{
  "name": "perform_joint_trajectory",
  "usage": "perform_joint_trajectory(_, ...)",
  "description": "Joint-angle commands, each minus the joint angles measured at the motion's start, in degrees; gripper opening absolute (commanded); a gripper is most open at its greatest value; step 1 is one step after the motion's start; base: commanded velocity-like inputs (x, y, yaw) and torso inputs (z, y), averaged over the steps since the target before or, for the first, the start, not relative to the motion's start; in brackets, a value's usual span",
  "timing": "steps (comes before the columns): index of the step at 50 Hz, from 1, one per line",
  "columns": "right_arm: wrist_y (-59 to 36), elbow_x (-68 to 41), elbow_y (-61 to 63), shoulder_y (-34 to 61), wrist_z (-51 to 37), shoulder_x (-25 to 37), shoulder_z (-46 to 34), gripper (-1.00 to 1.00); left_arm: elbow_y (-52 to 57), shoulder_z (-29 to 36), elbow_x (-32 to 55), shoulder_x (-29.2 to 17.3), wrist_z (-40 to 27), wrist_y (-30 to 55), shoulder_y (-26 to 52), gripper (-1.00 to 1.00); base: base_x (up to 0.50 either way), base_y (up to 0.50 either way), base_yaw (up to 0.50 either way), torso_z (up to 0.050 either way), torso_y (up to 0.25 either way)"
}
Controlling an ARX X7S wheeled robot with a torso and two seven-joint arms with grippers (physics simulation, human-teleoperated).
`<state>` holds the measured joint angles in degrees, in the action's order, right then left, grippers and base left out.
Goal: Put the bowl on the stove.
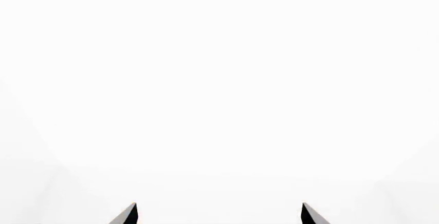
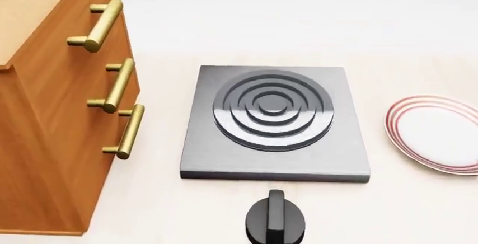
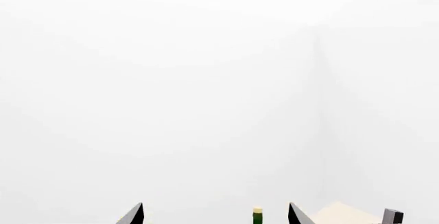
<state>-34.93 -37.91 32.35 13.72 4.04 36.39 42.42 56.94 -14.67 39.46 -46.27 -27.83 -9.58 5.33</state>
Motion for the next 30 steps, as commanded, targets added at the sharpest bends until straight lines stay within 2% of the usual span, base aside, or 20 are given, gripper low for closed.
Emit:
perform_joint_trajectory(1,0.12,-0.05,0.1,-0.42,0.3,0.05,-0.19,1.0,-0.1,0.25,-0.13,-0.28,-0.21,-0.29,-0.14,1.0,0.5,0.0,0.0,0.0,0.0)
perform_joint_trajectory(30,0.29,-1.17,0.74,-0.83,1.37,0.11,-1.22,1.0,-0.7,0.85,-0.49,-0.55,-0.39,-1.19,-0.56,1.0,0.5,0.0,0.0,0.0,0.001)
